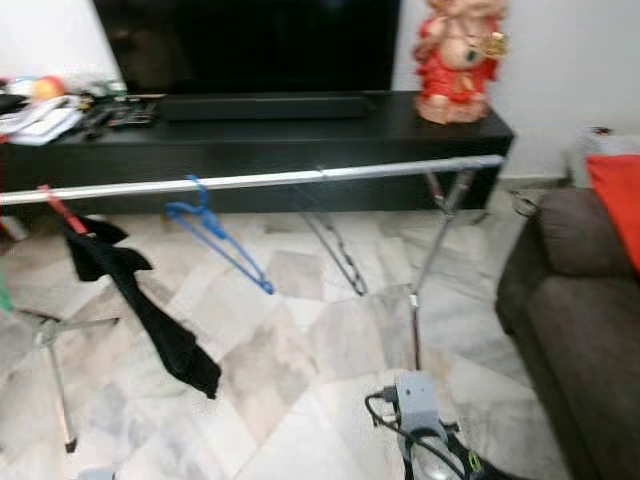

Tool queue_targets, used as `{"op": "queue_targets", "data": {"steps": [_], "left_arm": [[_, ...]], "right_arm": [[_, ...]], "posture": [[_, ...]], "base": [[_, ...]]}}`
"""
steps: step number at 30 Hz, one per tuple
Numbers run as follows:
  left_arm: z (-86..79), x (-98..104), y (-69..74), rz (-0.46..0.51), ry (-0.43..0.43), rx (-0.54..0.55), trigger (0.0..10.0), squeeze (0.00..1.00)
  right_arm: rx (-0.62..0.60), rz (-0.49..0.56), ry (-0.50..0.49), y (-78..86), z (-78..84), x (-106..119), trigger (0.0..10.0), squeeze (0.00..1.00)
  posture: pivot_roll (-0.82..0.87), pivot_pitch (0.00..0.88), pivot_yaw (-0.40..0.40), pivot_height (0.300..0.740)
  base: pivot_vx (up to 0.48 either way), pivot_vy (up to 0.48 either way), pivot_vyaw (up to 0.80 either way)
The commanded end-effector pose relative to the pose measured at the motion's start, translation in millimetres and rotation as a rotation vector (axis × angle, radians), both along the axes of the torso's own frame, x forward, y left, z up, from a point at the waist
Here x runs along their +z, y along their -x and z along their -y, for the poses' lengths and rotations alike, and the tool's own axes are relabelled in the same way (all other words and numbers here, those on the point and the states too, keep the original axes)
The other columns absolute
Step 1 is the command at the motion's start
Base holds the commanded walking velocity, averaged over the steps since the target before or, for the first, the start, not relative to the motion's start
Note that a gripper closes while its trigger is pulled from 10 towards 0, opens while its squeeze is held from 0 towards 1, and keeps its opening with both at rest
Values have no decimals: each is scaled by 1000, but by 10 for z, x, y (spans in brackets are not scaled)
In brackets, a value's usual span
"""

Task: Hang hanger

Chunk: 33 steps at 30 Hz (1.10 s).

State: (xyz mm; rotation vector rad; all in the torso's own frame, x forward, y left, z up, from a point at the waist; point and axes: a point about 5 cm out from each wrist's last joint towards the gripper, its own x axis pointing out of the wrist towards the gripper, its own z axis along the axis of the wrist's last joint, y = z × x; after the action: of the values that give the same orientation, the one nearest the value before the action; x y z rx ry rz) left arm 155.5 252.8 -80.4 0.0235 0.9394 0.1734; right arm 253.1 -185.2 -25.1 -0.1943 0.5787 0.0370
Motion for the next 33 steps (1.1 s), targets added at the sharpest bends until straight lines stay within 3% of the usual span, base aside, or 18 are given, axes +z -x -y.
{"op": "queue_targets", "data": {"steps": [1, 3, 5, 7, 13, 16, 19, 23, 27, 29, 33], "left_arm": [[48, 55, -131, 63, -32, -43, 10000, 0], [129, 164, -359, 175, -42, -50, 10000, 0], [141, 233, -469, 233, -43, -50, 10000, 0], [144, 427, -715, 369, -44, -75, 10000, 0], [336, 861, -1027, 647, -21, -181, 10000, 0], [419, 929, -1058, 690, -20, -200, 10000, 0], [597, 1030, -1067, 748, -51, -315, 10000, 0], [695, 1158, -1049, 796, -19, -293, 10000, 0], [729, 1330, -1082, 851, -23, -307, 10000, 0], [744, 1394, -1098, 868, -17, -313, 10000, 0], [861, 1459, -1019, 876, -4, -372, 10000, 0]], "right_arm": [[24, 10, -11, -41, -60, 5, 10000, 0], [27, -8, -25, -14, -77, -41, 10000, 0], [30, -15, -41, -3, -94, -61, 10000, 0], [43, -7, -81, -3, -144, -73, 10000, 0], [85, 4, -162, -4, -261, -86, 10000, 0], [36, -21, -184, 24, -238, -124, 10000, 0], [-43, -92, -261, 113, -199, -217, 10000, 0], [-3, -187, -178, 233, -164, -320, 10000, 0], [-111, -191, -114, 281, -31, -346, 10000, 0], [-203, -196, -127, 327, 54, -367, 10000, 0], [-267, -232, -157, 437, 121, -428, 10000, 0]], "posture": [[-54, 120, 25, 740], [-43, 118, 23, 740], [-33, 117, 21, 740], [-27, 115, 21, 740], [-37, 101, 23, 740], [-29, 98, 21, 740], [-34, 90, 21, 740], [-29, 83, 20, 740], [-27, 78, 20, 740], [-25, 75, 24, 740], [-9, 61, 36, 740]], "base": [[0, 0, 769], [0, 0, 769], [0, 0, 769], [0, 0, 769], [0, 0, 717], [0, 0, 158], [0, 0, 0], [0, 0, 0], [0, 0, 0], [0, 0, 0], [0, 0, 0]]}}
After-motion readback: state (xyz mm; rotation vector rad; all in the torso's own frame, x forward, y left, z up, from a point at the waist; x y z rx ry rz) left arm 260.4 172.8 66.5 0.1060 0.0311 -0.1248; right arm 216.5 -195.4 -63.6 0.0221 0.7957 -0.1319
